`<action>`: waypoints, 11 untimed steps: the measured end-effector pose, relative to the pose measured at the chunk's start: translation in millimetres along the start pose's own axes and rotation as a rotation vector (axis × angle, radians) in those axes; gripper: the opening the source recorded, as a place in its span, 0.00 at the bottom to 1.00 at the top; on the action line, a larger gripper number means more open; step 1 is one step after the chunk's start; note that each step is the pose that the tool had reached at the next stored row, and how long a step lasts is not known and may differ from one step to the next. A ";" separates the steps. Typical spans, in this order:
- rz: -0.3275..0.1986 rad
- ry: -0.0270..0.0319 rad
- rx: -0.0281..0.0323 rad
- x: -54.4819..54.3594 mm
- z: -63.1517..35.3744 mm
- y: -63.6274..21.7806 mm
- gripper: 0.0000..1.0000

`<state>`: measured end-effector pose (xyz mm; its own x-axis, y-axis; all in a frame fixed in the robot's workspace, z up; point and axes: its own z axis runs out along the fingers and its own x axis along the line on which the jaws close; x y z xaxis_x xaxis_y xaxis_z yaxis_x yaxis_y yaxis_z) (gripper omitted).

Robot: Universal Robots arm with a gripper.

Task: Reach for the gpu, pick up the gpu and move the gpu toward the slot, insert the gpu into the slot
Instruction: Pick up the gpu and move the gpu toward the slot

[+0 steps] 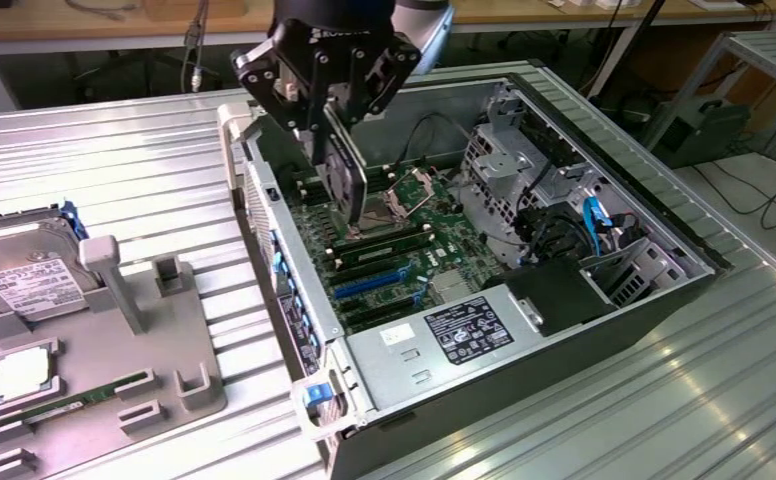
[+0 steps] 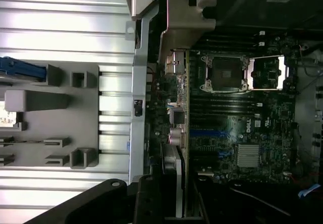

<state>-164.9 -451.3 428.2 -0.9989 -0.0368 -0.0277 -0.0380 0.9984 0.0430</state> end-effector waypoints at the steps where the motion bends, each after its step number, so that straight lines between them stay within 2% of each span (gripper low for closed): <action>1: 0.000 0.0000 0.0001 -2.9 0.1 -0.1 0.28; 9: 0.000 0.0000 0.0001 -32.2 1.9 -1.3 0.28; 11: 0.000 0.0000 0.0000 -35.9 2.2 -1.4 0.28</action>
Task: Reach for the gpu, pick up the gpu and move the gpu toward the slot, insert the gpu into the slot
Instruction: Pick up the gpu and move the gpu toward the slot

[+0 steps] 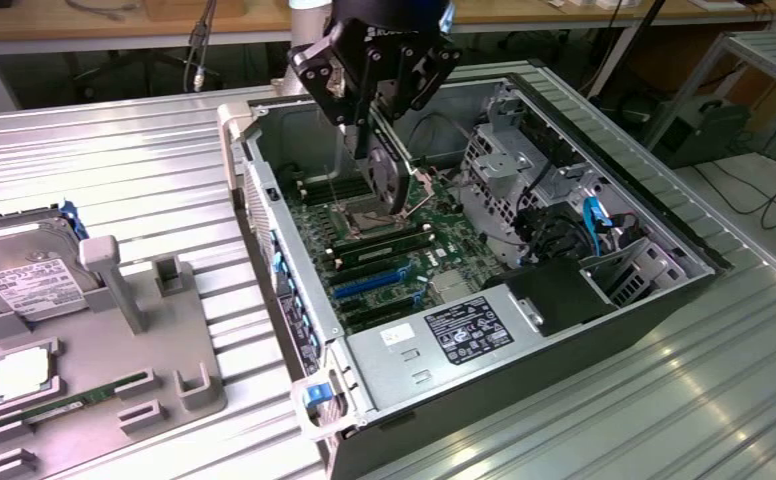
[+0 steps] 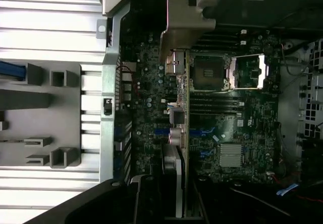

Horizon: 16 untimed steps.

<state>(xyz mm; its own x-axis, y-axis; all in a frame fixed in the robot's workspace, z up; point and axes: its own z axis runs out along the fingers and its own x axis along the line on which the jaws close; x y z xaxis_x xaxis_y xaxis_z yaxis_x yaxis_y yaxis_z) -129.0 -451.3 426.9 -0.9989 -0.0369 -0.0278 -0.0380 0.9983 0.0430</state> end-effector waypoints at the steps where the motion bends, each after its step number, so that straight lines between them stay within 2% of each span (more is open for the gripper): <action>1: 0.000 0.0000 0.0000 -2.5 0.1 -0.1 0.28; 16: 0.000 0.0000 0.0000 -38.1 1.7 -1.5 0.28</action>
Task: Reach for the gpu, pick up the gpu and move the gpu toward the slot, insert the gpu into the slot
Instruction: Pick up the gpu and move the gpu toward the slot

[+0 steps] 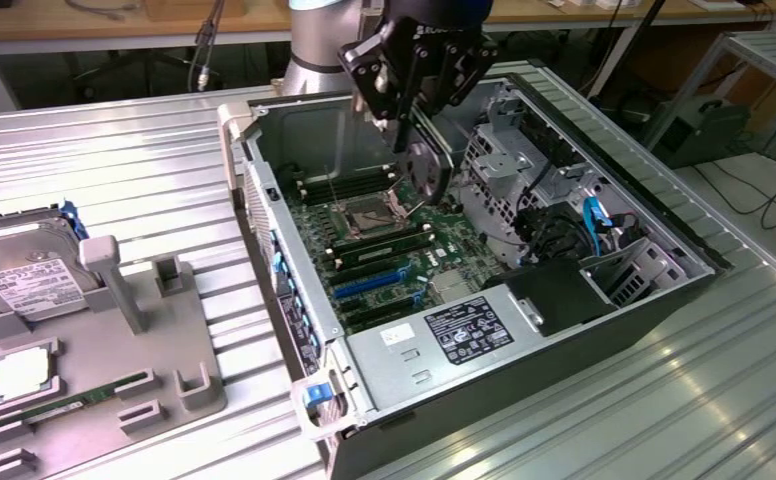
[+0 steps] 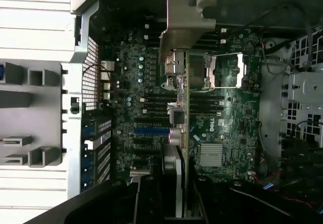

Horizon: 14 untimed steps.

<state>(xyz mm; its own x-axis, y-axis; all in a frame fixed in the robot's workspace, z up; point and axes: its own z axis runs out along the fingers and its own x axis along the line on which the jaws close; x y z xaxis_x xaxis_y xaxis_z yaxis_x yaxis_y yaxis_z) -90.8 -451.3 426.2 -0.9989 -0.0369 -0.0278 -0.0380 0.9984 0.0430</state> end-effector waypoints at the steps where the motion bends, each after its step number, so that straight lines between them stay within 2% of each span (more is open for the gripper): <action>1: 0.000 0.0000 0.0001 -1.7 0.1 -0.1 0.28; 6: 0.000 0.0000 0.0000 -13.8 0.8 -0.6 0.28; 14: 0.000 0.0002 0.0001 -40.5 2.2 -1.6 0.28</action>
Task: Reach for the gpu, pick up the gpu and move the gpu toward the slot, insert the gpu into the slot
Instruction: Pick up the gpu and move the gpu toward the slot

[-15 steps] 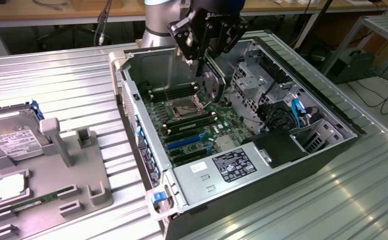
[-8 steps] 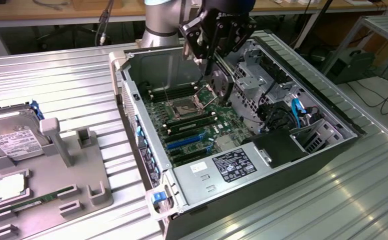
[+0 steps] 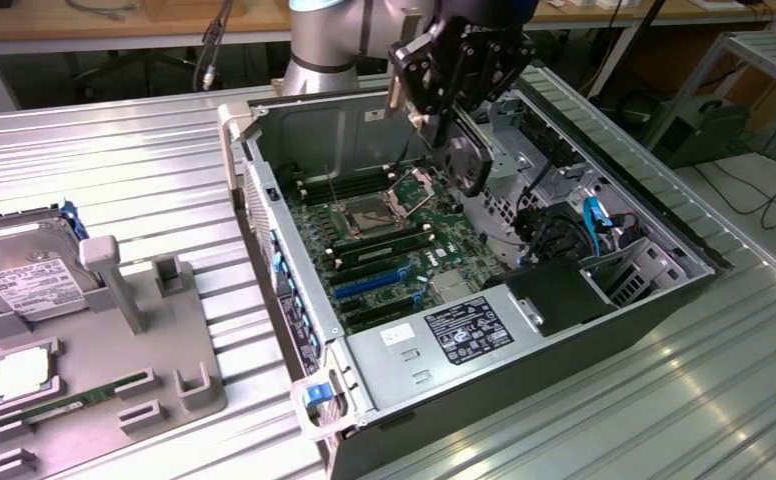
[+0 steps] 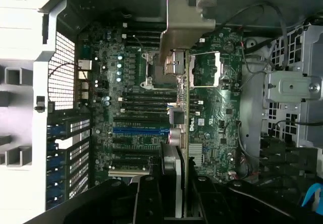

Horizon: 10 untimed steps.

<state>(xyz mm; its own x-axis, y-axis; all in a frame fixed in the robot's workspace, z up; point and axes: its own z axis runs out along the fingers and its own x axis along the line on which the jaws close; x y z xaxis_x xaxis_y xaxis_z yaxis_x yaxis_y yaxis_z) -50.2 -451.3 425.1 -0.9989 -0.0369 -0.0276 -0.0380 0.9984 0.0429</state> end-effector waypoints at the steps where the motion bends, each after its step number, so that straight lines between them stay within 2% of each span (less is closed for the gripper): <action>1: 0.000 0.0000 0.0000 -3.6 0.2 -0.2 0.28; 10: 0.000 0.0008 0.0000 -32.8 1.4 -1.3 0.28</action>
<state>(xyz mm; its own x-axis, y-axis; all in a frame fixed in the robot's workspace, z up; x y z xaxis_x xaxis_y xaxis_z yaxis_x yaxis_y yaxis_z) -17.3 -451.4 424.5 -0.9990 -0.0369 -0.0268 -0.0381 0.9984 0.0429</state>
